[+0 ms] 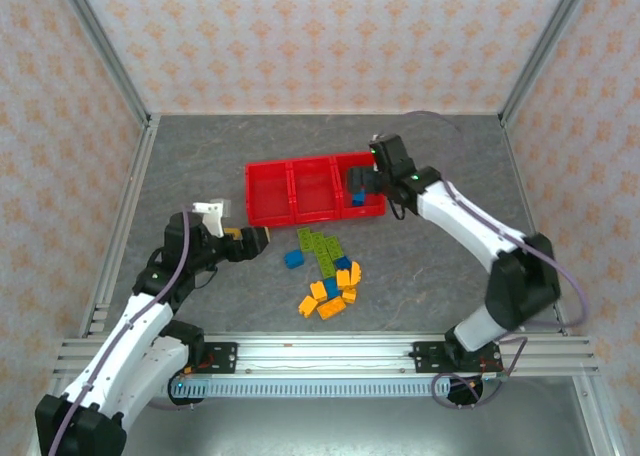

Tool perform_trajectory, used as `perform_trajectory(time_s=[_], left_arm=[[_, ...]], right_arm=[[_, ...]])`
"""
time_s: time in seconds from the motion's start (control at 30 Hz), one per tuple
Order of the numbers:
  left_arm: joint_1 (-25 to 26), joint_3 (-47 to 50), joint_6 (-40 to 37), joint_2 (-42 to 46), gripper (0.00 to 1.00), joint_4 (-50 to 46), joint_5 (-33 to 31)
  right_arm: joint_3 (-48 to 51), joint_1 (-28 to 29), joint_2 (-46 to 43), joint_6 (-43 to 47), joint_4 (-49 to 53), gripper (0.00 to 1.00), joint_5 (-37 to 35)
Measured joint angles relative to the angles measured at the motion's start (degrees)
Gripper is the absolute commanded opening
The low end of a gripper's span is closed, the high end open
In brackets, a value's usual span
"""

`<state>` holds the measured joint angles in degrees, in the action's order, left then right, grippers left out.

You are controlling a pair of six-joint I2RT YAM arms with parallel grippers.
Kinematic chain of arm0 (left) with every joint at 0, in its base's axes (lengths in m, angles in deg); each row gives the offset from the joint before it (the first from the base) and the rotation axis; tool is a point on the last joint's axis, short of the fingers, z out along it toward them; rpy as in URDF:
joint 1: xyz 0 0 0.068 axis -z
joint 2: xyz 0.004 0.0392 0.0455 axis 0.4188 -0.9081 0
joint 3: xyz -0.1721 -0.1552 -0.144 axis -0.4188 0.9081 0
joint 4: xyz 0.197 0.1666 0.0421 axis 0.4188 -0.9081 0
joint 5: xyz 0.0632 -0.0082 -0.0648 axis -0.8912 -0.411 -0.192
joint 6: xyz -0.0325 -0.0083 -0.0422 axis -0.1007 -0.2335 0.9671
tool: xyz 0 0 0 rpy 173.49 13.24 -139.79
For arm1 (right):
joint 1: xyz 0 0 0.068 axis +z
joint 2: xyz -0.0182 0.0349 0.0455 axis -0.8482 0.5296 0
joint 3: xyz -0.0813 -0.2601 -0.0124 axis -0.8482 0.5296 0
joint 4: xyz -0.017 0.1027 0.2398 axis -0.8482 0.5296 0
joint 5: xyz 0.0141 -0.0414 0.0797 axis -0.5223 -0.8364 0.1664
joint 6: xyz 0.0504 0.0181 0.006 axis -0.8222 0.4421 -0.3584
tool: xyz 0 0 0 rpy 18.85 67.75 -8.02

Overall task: Sort the legos into containers by color
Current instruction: Place the lego in the container, then pick up the lego from the center of the table.

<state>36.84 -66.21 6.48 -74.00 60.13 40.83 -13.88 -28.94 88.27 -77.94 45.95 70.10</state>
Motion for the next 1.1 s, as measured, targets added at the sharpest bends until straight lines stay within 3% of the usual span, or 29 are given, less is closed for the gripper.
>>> perform_trajectory(time_s=[0.13,0.23,0.47,0.6,0.73,0.9,1.1], left_arm=[[0.59,-1.09,-4.02,-3.26,0.99,0.15,-0.26],[3.76,-4.11,-8.55,-8.07,0.99,-0.55,-3.72],[9.86,-12.11,-27.1,-13.14,0.99,-5.16,-9.62],[13.84,-13.68,-39.04,-15.1,0.99,-7.98,-10.78],[17.22,-13.62,-45.88,-20.26,0.96,-10.12,-12.24],[19.02,-13.66,-48.68,-28.76,0.85,-10.64,-13.55],[20.5,-13.66,-49.22,-36.0,0.84,-9.9,-16.85]], right_arm=[[7.06,0.0,-11.67,0.0,-2.73,1.0,-0.28],[12.87,0.0,-19.65,0.2,-4.15,1.0,-0.66],[22.91,0.0,-32.7,0.48,-8.9,1.0,-3.85],[23.54,0.0,-34.29,-0.02,-11.52,1.0,-7.3],[23.56,-0.04,-33.77,-0.98,-12.31,1.0,-8.79],[24.81,-0.04,-33.57,-2.19,-12.87,1.0,-9.2],[26.16,-0.04,-33.57,-2.84,-13.07,1.0,-9.4]])
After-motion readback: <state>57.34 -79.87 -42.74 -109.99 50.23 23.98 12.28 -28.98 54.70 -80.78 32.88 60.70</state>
